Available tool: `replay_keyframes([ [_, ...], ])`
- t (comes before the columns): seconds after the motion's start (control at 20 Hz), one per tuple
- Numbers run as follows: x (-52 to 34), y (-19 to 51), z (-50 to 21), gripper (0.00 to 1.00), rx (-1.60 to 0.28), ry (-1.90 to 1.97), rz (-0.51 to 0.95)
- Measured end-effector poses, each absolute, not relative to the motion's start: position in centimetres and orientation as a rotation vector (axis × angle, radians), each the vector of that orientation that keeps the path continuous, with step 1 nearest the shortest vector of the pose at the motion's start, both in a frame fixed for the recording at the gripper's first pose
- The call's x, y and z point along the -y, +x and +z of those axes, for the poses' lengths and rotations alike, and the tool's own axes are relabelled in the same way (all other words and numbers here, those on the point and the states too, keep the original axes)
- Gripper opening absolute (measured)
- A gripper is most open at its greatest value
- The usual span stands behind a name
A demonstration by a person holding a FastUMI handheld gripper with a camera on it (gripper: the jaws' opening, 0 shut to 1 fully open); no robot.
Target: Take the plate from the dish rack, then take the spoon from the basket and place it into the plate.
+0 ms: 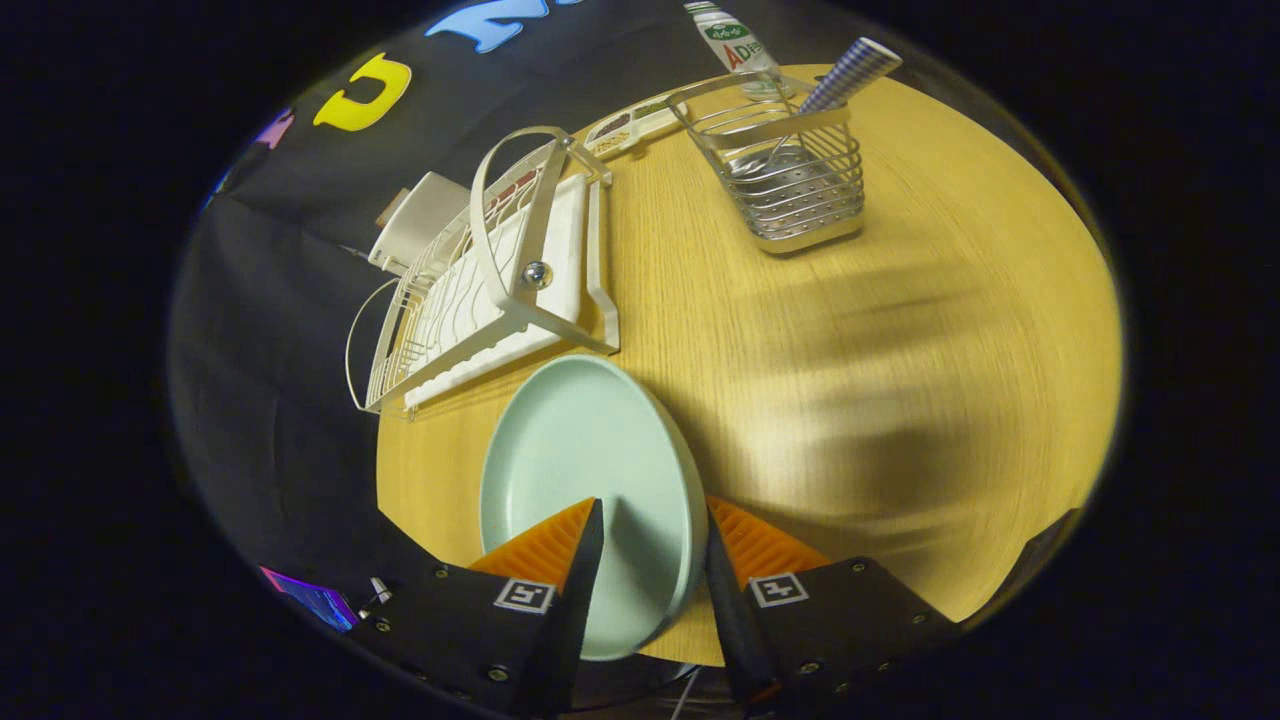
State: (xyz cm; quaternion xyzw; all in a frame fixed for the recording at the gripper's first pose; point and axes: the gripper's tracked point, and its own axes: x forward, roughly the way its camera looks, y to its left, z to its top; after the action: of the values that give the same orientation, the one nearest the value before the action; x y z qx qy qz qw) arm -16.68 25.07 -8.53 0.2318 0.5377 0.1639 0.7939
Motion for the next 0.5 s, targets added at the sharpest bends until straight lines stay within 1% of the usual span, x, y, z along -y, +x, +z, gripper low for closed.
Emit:
replay_keyframes([
  [0.05,-24.4,-16.5,-8.1,0.56,-1.136,0.497,0.351],
  [0.15,-22.8,-15.8,-7.0,0.61,-1.081,0.468,0.337],
  [0.2,-22.0,-15.5,-6.3,0.61,-1.040,0.441,0.328],
  [0.5,-16.8,-13.2,0.2,0.61,-0.698,0.294,0.275],
])
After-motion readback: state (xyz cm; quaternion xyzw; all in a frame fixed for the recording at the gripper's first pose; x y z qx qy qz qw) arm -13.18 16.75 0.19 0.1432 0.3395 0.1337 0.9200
